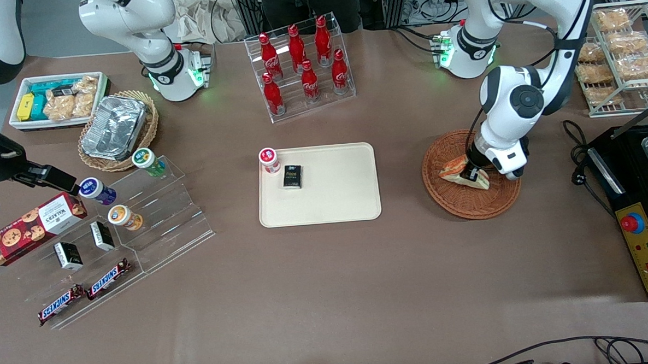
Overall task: Place sandwich from basket to tray
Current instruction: 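Close the left gripper on the wrapped sandwich, then lift the sandwich up out of the basket with the left gripper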
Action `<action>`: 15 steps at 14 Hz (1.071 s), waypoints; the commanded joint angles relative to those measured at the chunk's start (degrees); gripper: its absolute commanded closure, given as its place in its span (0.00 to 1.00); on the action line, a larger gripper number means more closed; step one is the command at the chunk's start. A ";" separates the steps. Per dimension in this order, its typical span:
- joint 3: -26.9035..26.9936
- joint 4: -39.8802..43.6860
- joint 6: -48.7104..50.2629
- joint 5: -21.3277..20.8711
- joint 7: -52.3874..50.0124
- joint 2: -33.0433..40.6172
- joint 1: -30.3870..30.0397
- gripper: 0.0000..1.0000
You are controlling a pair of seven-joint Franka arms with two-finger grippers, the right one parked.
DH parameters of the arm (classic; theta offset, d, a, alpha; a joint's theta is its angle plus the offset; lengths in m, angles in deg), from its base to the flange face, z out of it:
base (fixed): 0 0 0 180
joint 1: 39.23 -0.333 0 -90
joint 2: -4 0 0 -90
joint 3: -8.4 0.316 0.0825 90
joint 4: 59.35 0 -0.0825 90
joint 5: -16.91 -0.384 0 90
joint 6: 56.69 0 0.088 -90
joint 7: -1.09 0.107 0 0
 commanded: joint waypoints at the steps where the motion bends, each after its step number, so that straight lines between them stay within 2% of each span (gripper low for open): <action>1: 0.09 9.40 13.77 -0.92 2.47 2.92 0.22 1.00; 4: 0.09 22.59 32.32 -0.40 9.73 3.80 0.04 1.00; 6: 0.00 28.32 39.38 0.83 18.16 4.76 0.04 1.00; 10: -2.62 32.12 43.71 2.86 32.33 6.96 0.22 1.00; 15: -12.72 31.95 44.59 2.86 37.97 6.96 0.22 1.00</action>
